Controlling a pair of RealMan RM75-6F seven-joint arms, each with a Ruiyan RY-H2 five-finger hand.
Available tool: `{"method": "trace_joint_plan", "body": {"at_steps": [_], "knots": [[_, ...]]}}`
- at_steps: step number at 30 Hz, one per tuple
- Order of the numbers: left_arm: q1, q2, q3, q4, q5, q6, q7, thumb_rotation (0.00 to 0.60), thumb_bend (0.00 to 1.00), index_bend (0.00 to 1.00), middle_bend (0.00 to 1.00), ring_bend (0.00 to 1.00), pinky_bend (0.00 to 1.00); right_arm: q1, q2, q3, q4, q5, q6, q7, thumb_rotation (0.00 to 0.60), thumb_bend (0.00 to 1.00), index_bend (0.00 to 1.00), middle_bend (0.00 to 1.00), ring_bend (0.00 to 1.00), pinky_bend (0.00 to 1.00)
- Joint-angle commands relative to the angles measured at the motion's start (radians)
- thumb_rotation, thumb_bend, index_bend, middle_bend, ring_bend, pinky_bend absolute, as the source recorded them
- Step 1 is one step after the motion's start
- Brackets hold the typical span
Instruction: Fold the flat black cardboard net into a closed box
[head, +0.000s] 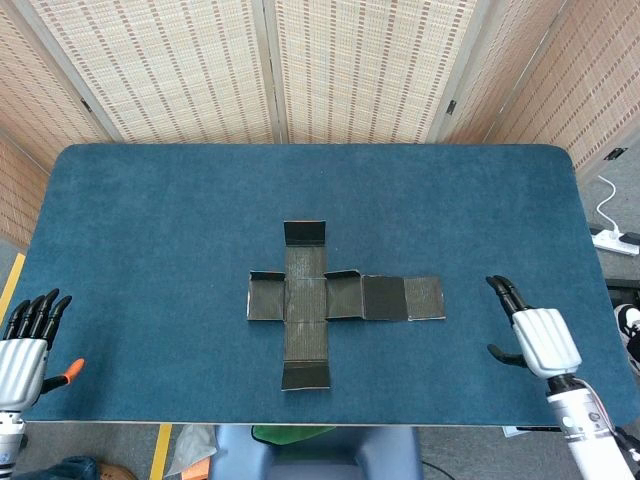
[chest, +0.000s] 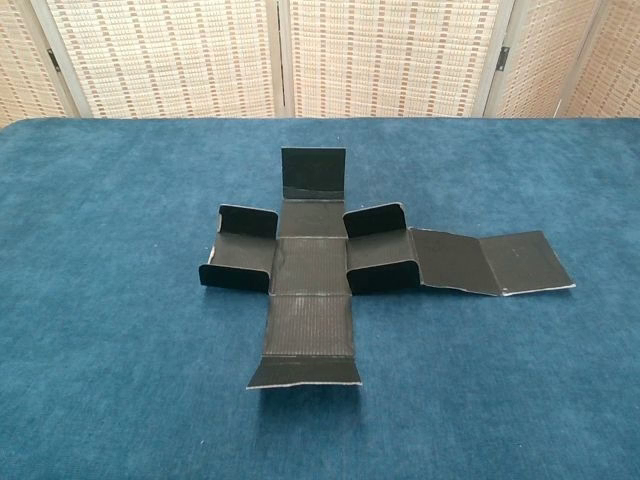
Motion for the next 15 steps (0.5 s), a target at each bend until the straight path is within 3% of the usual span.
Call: {"method": "trace_joint_plan", "body": {"at_steps": [1, 5, 15], "knots": [[-0.001, -0.003, 0.005, 0.005, 0.009, -0.002, -0.014, 0.6, 0.2, 0.0, 0.0, 0.0, 0.03, 0.126, -0.062, 0.05, -0.008, 0.162, -0.197, -0.025, 0.6, 0.12, 0.0, 0.02, 0.64, 0.95], [0.001, -0.005, 0.01, 0.017, 0.014, -0.001, -0.024, 0.6, 0.2, 0.0, 0.0, 0.0, 0.03, 0.222, -0.127, 0.079, 0.022, 0.309, -0.331, -0.041, 0.6, 0.11, 0.0, 0.0, 0.66, 0.96], [0.003, -0.01, 0.016, 0.043, 0.019, -0.005, -0.048, 0.6, 0.2, 0.0, 0.0, 0.0, 0.03, 0.409, -0.287, 0.092, 0.105, 0.636, -0.365, -0.257, 0.6, 0.11, 0.0, 0.0, 0.67, 0.96]]}}
